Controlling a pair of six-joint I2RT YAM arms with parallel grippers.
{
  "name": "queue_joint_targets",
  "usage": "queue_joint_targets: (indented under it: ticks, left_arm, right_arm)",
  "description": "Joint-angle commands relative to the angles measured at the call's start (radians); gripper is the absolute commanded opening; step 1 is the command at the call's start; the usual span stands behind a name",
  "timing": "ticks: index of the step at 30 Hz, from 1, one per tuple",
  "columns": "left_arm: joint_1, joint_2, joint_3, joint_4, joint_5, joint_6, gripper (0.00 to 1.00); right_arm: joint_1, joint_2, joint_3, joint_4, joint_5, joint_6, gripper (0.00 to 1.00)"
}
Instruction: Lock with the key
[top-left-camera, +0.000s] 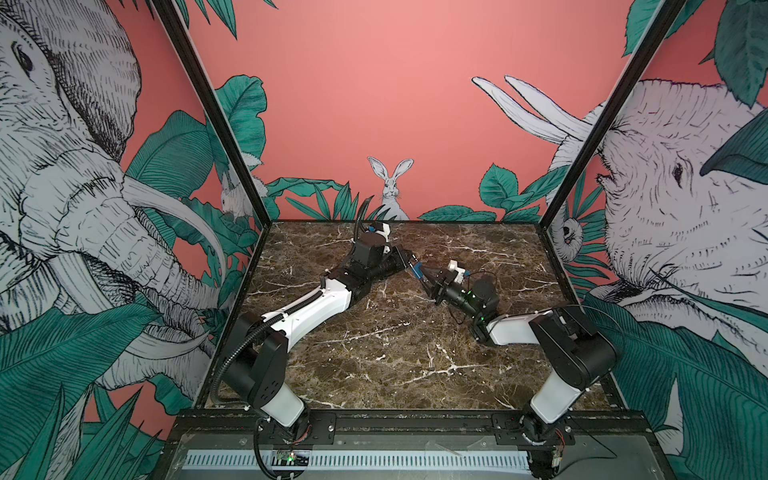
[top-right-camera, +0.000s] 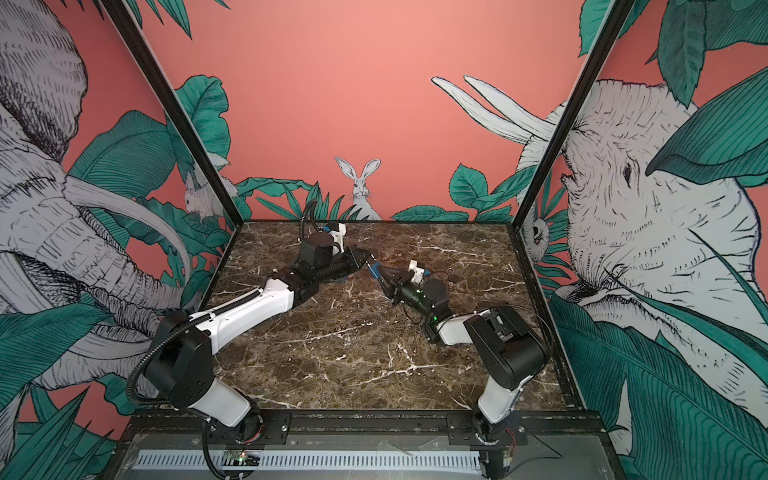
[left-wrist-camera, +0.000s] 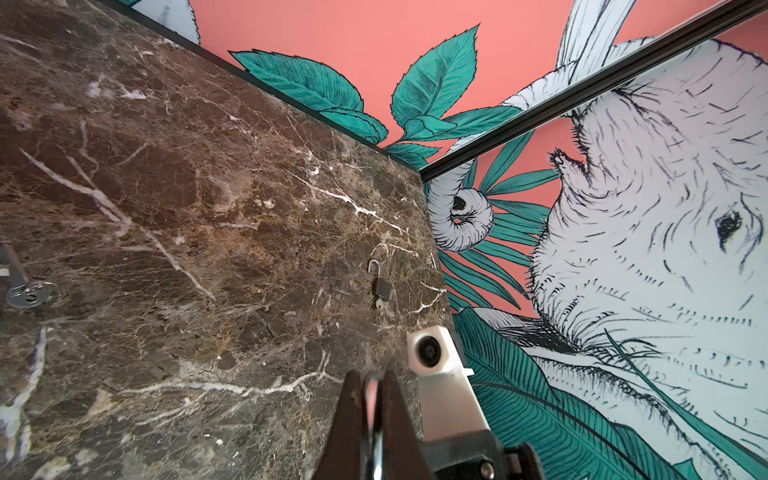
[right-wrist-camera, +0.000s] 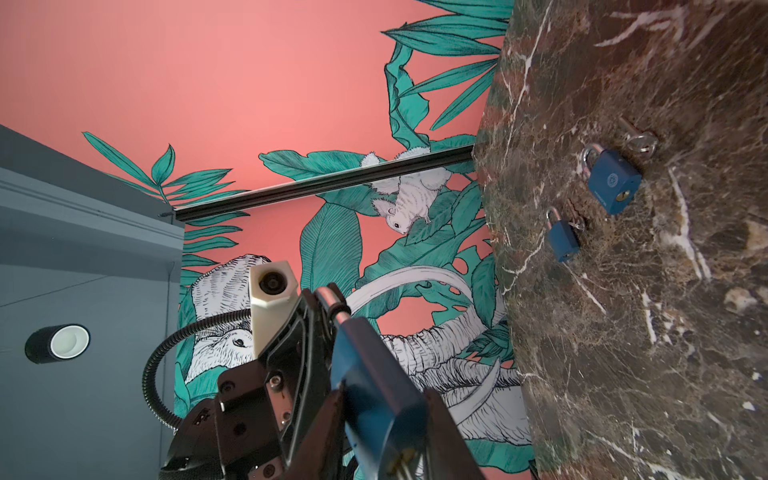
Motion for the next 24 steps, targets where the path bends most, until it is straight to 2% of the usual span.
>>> queue_joint_targets:
  ticks: [1,10,17,24]
  left_arm:
    - [-0.005,0.004,0.03,-0.038,0.028,0.0,0.0]
    - [-0.005,0.015,0.035,-0.014,0.076,-0.021,0.0]
    - [-0.005,-0.019,-0.019,0.087,0.079,-0.021,0.0]
    - [-0.005,-0.018,-0.019,0.116,0.105,-0.038,0.0]
  right_arm:
    - [-0.003,-0.054,0.035,0.102,-0.006,-0.049,0.27]
    - [-0.003,-0.045,0.051,0.104,-0.031,-0.116,0.19]
    - [-0.004,-0.032,0.054,0.103,-0.034,-0.118,0.19]
    - [-0.004,-0.021,0.062,0.105,-0.037,-0.122,0.19]
